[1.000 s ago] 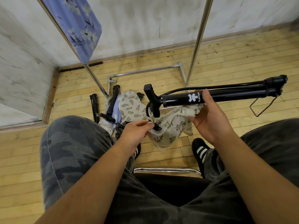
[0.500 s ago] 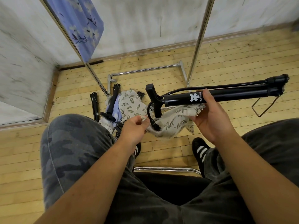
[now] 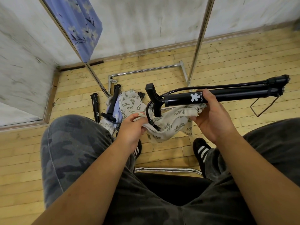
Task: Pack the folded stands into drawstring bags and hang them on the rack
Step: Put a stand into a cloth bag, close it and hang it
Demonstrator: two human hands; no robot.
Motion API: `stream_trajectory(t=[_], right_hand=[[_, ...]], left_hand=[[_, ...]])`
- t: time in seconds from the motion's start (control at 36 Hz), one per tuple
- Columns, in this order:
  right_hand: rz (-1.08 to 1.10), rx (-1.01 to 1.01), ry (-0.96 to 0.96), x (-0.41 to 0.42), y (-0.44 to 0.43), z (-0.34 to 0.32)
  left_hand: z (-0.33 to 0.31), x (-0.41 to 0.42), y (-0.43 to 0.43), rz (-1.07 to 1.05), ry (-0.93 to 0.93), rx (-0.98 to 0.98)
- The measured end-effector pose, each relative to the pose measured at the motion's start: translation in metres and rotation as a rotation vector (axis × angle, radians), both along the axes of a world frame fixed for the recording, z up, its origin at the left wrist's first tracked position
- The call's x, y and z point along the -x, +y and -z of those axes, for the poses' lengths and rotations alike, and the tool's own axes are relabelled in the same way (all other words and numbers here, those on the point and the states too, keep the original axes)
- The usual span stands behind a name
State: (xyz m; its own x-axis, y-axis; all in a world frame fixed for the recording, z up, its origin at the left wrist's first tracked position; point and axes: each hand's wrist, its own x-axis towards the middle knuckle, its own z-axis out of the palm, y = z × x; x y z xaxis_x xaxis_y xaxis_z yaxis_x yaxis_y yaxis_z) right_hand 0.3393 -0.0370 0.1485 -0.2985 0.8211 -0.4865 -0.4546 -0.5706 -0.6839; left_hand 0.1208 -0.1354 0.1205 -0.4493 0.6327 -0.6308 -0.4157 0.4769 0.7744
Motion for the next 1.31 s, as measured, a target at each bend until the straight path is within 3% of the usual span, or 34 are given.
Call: stream_trajectory(t=[0.42, 0.97, 1.31], right_hand=[[-0.063, -0.020, -0.005, 0.000, -0.004, -0.010], [-0.108, -0.120, -0.213, 0.008, -0.014, -0.010], [-0.103, -0.213, -0.371, 0.008, -0.010, -0.004]], left_hand=[[-0.004, 0.001, -0.001, -0.087, -0.037, -0.026], [-0.009, -0.001, 0.001, -0.052, 0.058, -0.102], [-0.014, -0.002, 0.001, -0.093, -0.004, -0.138]])
